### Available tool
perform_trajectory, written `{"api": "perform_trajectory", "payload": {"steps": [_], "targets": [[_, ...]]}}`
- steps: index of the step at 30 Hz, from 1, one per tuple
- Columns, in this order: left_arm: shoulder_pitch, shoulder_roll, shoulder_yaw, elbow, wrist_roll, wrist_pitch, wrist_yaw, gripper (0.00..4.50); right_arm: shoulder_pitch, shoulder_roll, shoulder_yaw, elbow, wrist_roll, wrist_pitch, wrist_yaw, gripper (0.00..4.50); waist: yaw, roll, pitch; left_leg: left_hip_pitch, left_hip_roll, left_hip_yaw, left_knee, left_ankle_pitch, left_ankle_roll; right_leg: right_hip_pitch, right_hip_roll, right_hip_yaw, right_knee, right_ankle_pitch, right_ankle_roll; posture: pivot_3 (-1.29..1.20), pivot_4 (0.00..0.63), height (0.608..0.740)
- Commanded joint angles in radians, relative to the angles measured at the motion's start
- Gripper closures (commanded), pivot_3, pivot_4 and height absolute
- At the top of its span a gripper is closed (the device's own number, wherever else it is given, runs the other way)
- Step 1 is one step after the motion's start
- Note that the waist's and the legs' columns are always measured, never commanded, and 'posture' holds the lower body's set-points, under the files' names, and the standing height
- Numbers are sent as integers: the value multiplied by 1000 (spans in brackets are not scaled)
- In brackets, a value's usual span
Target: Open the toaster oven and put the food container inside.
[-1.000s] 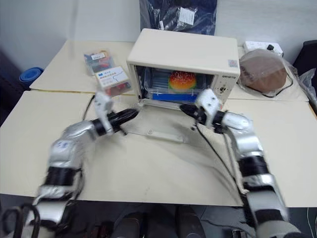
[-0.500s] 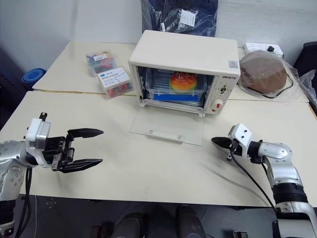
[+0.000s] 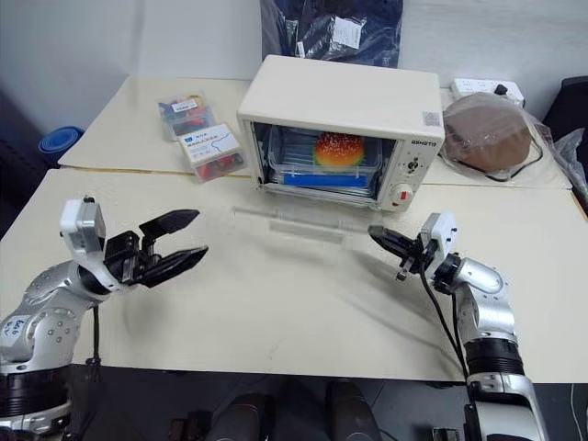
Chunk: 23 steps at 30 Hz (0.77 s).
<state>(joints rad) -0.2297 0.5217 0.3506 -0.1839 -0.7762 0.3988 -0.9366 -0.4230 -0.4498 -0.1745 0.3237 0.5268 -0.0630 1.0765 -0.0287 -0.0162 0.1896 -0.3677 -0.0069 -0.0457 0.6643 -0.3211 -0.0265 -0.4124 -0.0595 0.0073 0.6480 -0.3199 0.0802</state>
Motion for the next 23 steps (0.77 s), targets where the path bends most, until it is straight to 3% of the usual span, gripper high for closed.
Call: {"api": "perform_trajectory", "payload": {"steps": [1, 3, 7, 9, 14, 21, 23], "targets": [[-18, -26, 40, -13, 92, -93, 149, 6, -53, 31, -67, -101, 99, 75, -88, 4500, 1, 0, 0, 0, 0, 0, 0, 0, 0, 0, 0, 0, 0, 0, 0, 0, 150, 740], [-7, 2, 13, -28, 144, -57, 206, 6, -75, 32, -81, -118, 127, 126, -115, 4500, 2, 0, 0, 0, 0, 0, 0, 0, 0, 0, 0, 0, 0, 0, 0, 0, 150, 740], [53, 57, 12, -26, 230, -142, 172, 6, -74, 2, -86, -178, 134, 167, -115, 4500, 3, 0, 0, -1, 0, 0, -1, 0, 0, -1, 0, 0, -1, 0, 0, 0, 150, 740], [99, 101, 36, -10, 261, -178, 140, 0, -17, -51, -60, -224, 98, 148, -31, 4113, 3, 0, 0, -2, 0, 0, -1, 0, 0, -1, 0, 0, -2, 0, 0, 0, 150, 740], [244, 168, 88, 77, 322, -293, 65, 0, 157, -139, -38, -328, 64, 74, 126, 2599, 5, 0, 0, -2, 0, 0, -4, -2, 3, -1, -1, 0, -5, 0, 0, 0, 150, 740], [363, 159, 84, 94, 392, -432, 49, 0, 285, -185, -48, -324, 1, -51, 212, 239, 3, 0, 0, 1, 0, 0, -3, -4, 7, 1, -1, 1, -4, 0, 0, 0, 150, 740], [365, 154, 76, 90, 385, -428, 54, 0, 292, -184, -51, -316, -7, -67, 204, 32, 4, 0, 0, 1, 0, 0, -3, -4, 7, 1, -1, 1, -4, 0, 0, 0, 150, 740]]}}
